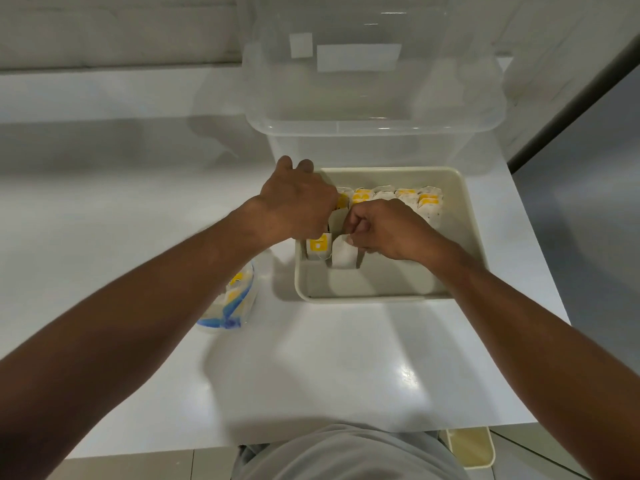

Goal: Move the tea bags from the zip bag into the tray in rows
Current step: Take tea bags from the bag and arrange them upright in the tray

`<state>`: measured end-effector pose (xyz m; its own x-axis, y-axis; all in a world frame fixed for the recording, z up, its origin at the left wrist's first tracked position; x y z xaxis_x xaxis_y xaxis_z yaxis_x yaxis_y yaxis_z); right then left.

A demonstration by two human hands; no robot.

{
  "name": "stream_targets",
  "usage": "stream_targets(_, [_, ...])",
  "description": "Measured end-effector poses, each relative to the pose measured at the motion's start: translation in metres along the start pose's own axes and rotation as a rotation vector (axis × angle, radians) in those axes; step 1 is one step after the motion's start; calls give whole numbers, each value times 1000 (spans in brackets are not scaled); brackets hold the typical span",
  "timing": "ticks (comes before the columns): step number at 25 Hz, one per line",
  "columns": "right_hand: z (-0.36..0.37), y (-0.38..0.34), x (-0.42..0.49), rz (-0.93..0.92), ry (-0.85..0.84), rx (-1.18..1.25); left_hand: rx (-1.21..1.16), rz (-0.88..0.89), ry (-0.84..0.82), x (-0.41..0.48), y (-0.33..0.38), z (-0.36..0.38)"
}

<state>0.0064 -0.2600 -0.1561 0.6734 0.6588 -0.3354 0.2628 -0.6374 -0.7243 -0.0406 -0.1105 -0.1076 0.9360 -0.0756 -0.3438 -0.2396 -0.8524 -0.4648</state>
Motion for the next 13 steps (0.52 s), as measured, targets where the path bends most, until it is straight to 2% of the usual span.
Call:
stream_targets(4, [4, 2, 15, 6, 150, -60, 108, -58, 58, 10, 6, 4])
stream_targets(7, [4, 2, 15, 2, 165, -41, 95, -80, 114, 14, 6, 8])
stream_targets(10, [1, 8, 8, 27, 205, 4, -4, -133, 187, 20, 1, 9])
stream_targets(13, [-1, 13, -4, 162, 279, 39, -89, -112, 176, 27, 2, 10])
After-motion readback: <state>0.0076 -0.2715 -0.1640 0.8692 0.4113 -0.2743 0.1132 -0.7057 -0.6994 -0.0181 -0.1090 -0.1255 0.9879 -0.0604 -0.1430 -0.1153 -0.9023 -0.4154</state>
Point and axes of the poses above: each hand's wrist, its own x-axis towards the middle knuckle, its own z-axis out of the palm, y = z × x, the point moved 2 cm from there along x, towards the middle knuckle, and after that the axes turned 10 degrees about x, right-handed, at the moved point
